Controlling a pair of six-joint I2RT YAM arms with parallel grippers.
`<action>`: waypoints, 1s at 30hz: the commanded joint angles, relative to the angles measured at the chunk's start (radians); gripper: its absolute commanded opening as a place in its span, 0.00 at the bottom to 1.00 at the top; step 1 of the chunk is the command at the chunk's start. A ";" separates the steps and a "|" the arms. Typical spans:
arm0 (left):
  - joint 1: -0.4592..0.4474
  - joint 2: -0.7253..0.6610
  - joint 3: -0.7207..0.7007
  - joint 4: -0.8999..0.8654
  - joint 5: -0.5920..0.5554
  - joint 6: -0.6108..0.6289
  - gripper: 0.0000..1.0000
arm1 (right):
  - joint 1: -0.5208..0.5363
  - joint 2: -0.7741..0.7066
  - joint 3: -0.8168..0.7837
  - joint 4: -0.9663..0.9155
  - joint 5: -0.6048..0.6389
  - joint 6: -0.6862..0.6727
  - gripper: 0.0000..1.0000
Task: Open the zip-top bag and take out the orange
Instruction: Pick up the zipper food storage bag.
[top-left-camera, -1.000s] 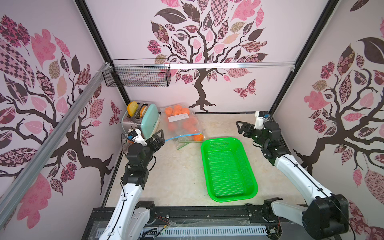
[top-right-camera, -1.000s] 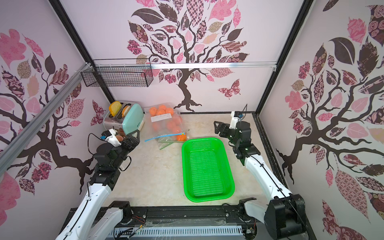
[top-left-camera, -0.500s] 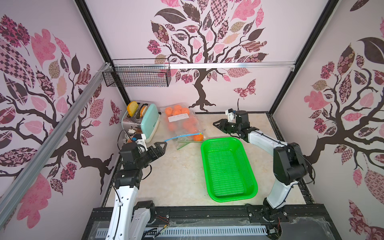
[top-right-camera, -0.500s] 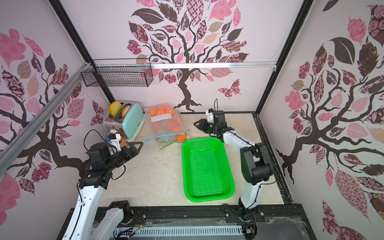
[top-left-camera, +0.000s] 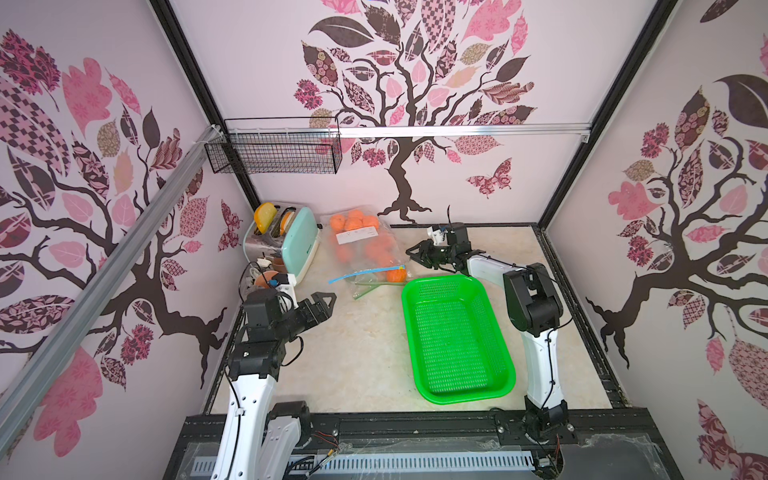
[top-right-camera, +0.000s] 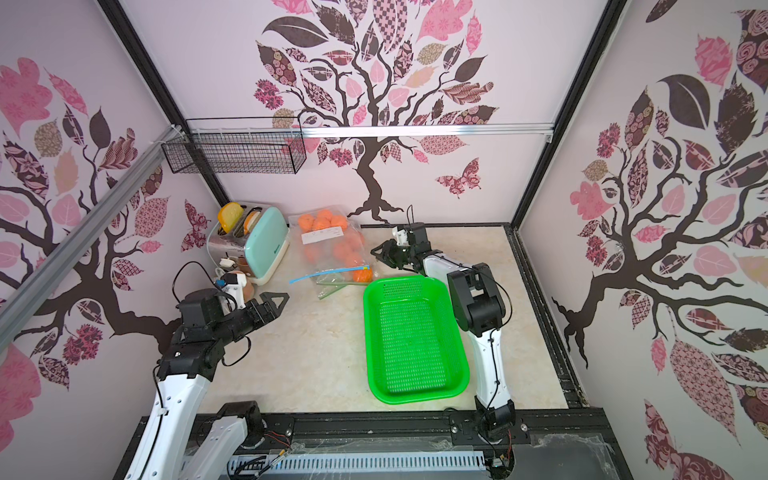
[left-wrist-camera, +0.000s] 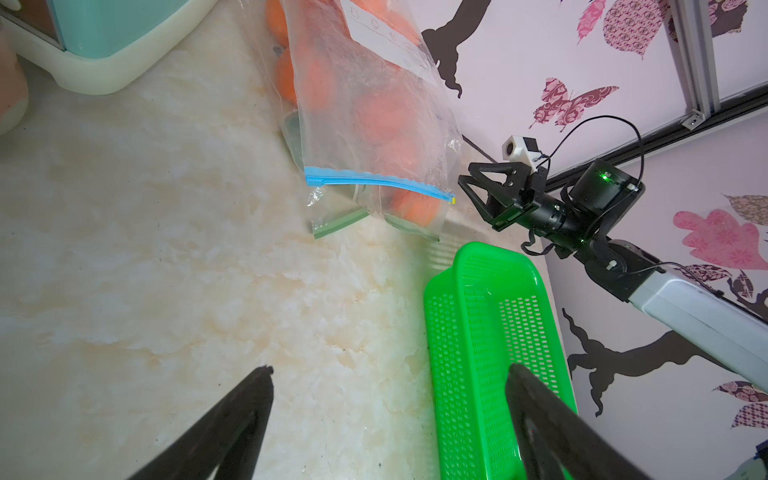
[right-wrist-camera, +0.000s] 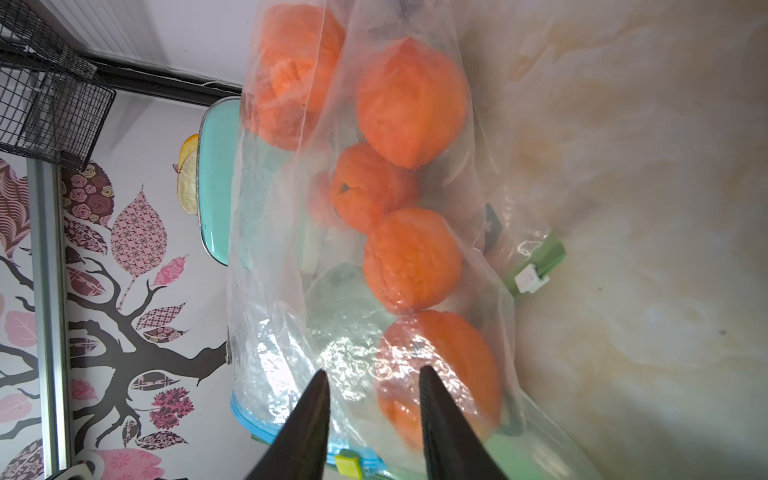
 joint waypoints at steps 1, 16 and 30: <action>-0.003 -0.015 0.001 -0.005 -0.009 0.015 0.90 | 0.016 0.018 0.049 0.013 -0.048 0.016 0.40; -0.003 -0.029 -0.007 -0.006 -0.012 0.011 0.89 | 0.038 0.035 0.024 0.062 -0.101 0.055 0.42; -0.003 -0.033 -0.009 -0.006 -0.021 0.008 0.89 | 0.053 -0.114 -0.106 0.203 -0.115 0.139 0.09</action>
